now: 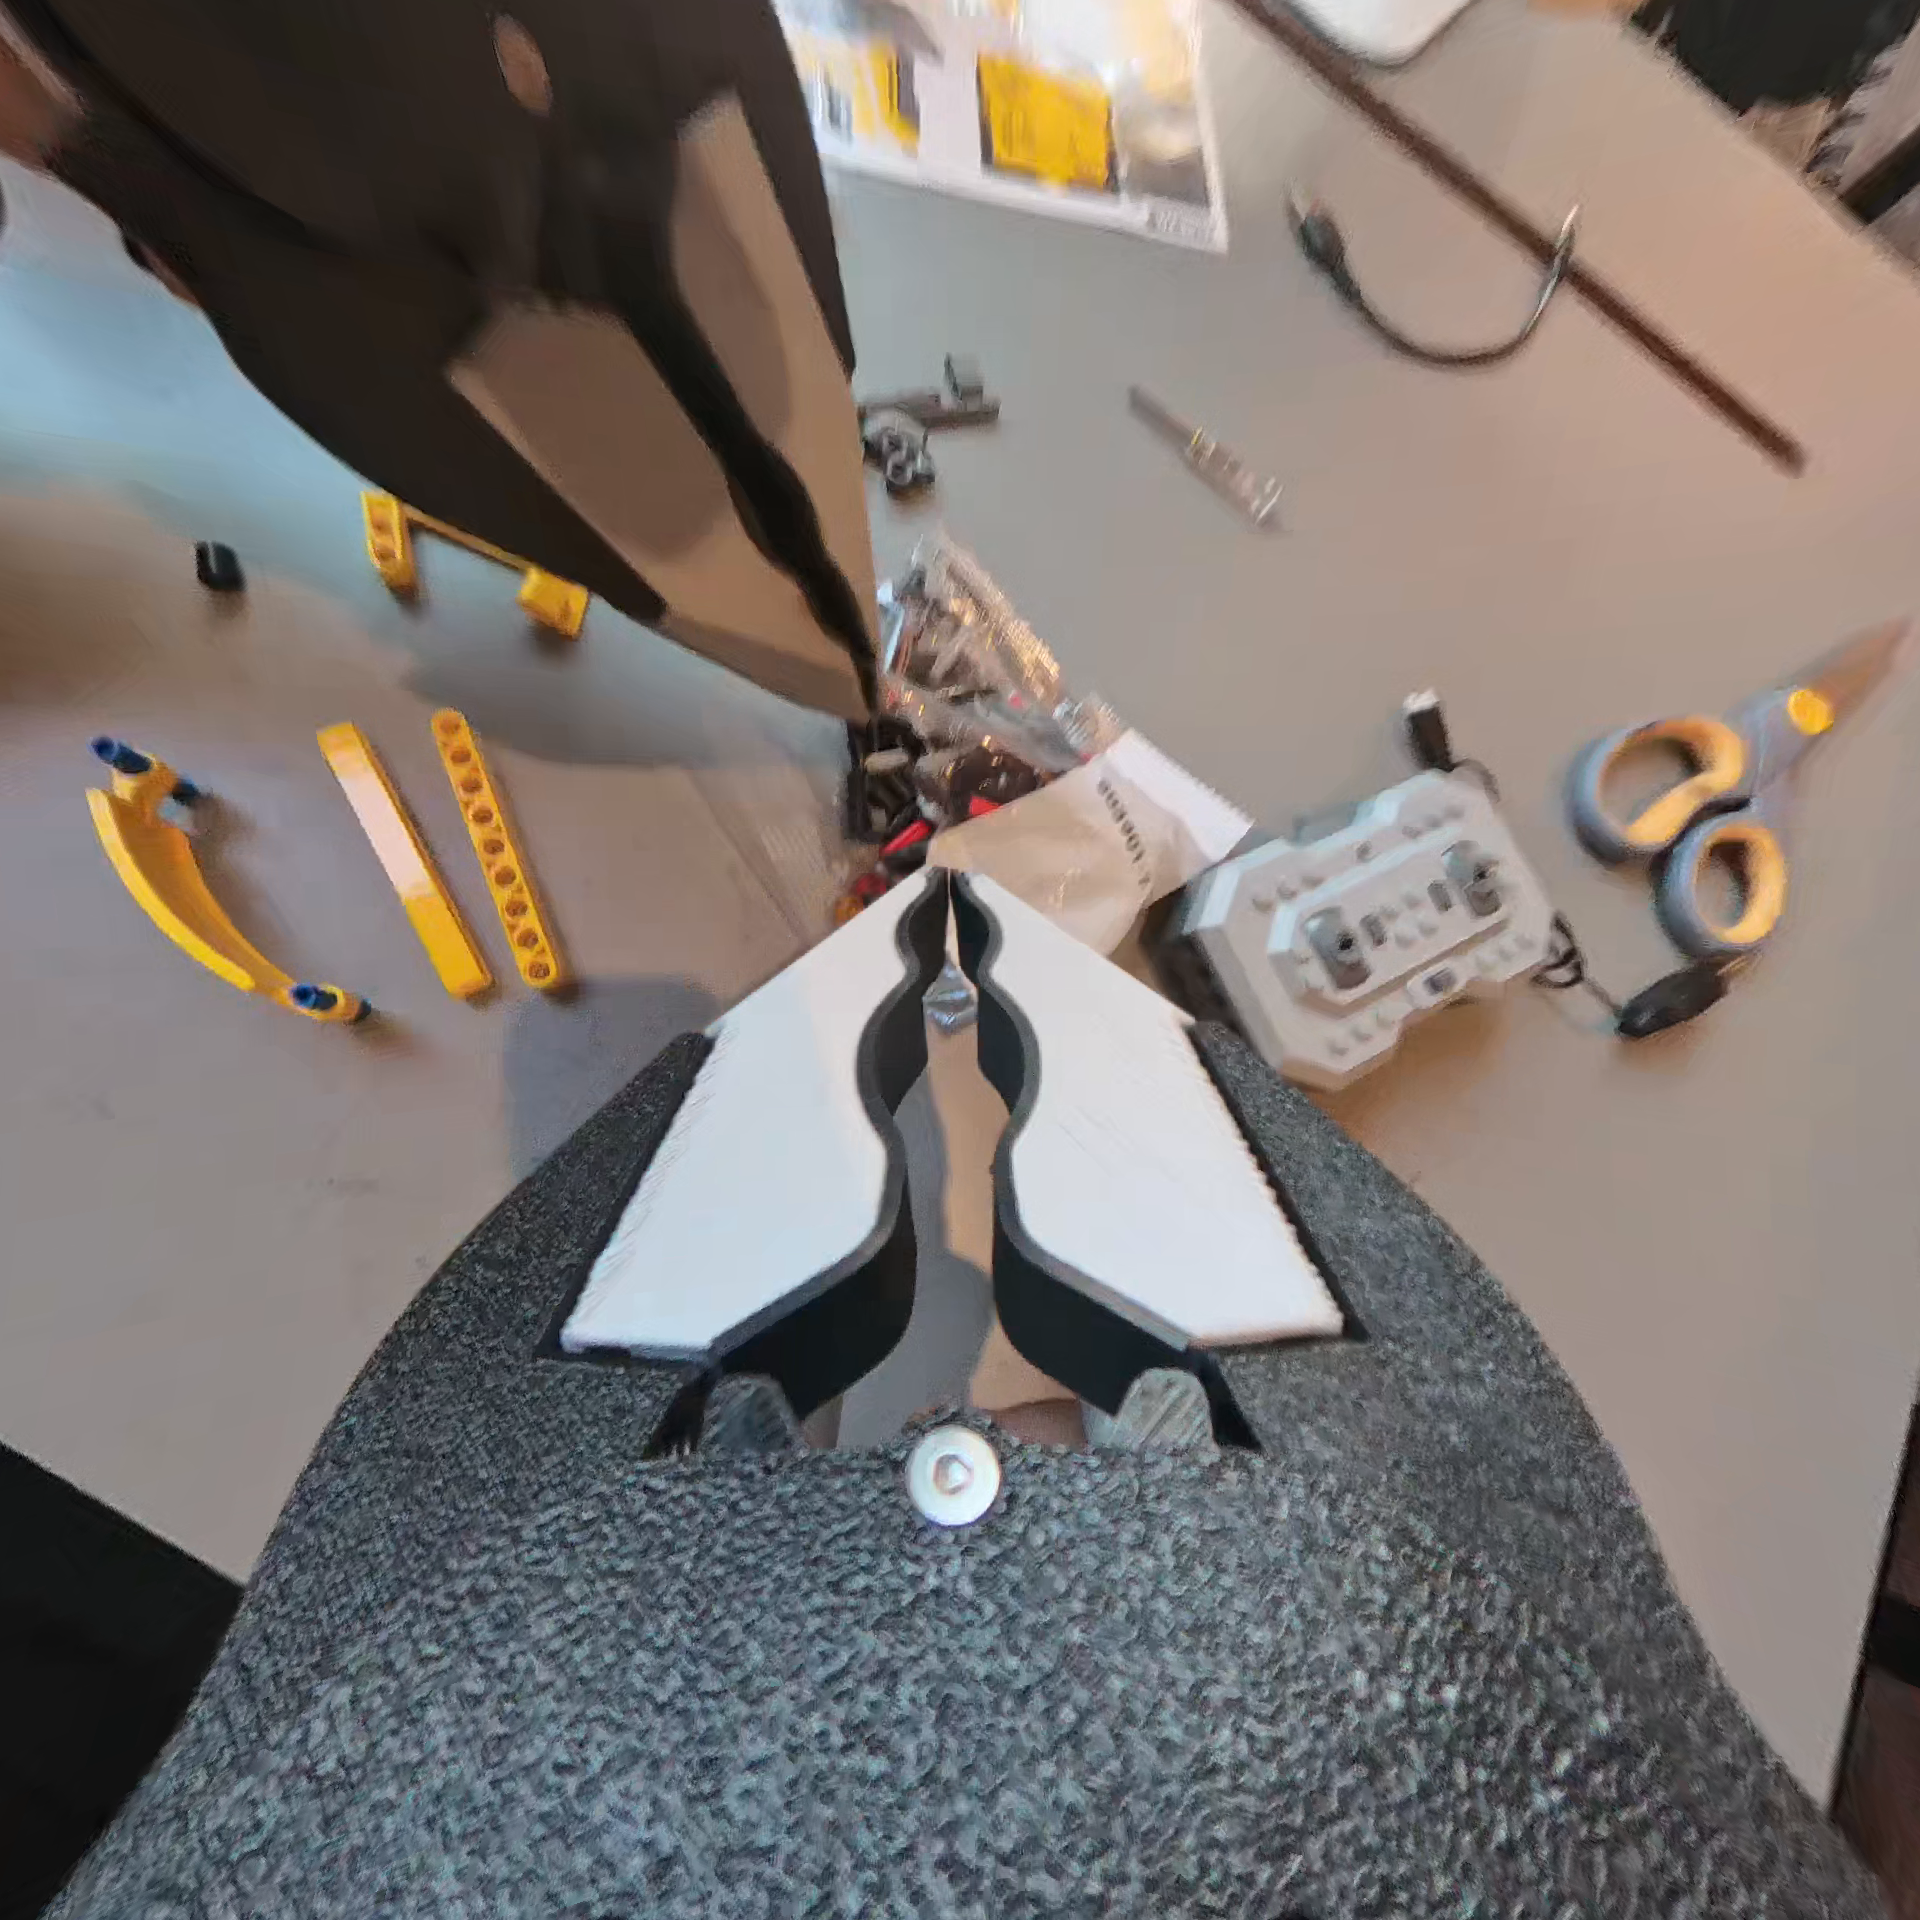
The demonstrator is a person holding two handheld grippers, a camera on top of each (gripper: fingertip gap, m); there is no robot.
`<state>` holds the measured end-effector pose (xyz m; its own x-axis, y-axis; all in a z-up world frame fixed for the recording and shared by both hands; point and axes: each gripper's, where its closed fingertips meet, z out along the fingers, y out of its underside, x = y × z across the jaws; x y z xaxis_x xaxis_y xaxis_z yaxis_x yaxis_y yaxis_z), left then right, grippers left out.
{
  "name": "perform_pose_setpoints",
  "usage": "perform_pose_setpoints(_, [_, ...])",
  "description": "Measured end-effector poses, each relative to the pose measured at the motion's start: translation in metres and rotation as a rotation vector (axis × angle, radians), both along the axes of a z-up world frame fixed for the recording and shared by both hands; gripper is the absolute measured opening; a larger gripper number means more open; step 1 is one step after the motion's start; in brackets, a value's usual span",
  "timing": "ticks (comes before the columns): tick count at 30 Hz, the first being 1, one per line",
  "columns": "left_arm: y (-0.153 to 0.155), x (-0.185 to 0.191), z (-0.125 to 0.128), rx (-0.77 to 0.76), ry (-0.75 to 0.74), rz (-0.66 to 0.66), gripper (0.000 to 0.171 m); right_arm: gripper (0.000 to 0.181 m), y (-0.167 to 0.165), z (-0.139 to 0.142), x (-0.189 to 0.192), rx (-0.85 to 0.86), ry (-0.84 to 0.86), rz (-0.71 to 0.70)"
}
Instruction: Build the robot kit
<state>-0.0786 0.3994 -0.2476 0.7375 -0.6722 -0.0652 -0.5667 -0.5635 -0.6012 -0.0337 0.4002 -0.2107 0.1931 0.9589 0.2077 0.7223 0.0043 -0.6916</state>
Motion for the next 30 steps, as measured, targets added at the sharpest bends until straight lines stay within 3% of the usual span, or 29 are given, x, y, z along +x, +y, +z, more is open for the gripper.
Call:
perform_pose_setpoints(6, [-0.001,0.004,-0.003,0.0,0.013,-0.008,0.0,0.001,-0.008,-0.037,-0.005,0.07,-0.12,0.011])
perform_pose_setpoints(15, [-0.003,0.007,-0.002,-0.001,0.015,-0.021,0.0,0.003,0.022,-0.05,-0.009,0.331,-0.213,-0.074])
perform_pose_setpoints(30, [-0.005,0.01,-0.004,0.001,0.025,-0.039,0.0,0.008,0.036,-0.05,-0.022,0.304,-0.111,-0.167])
